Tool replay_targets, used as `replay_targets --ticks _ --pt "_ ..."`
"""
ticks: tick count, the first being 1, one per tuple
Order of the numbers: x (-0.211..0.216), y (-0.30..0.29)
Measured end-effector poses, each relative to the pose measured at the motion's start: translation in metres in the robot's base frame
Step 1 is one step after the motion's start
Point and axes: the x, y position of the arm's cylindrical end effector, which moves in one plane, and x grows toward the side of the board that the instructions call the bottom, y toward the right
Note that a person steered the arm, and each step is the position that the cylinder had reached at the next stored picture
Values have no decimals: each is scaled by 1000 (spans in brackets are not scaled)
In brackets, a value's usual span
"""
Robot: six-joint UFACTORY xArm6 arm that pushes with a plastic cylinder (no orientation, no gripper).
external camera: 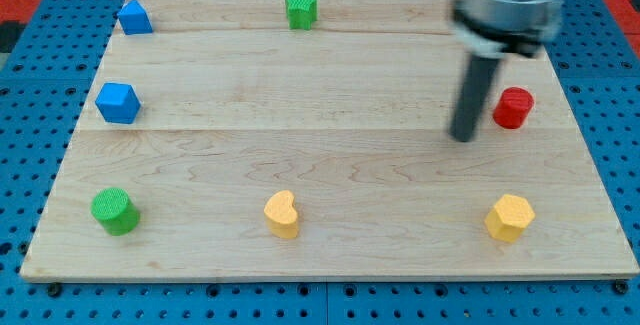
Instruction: Place your arm above the red star
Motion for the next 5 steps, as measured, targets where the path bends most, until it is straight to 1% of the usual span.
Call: replay_targets --ticks 1,2,3,4,5 --pt "-1 39" --pt "-63 29" --pt "-102 3" --pt "-125 68" --pt "-183 69"
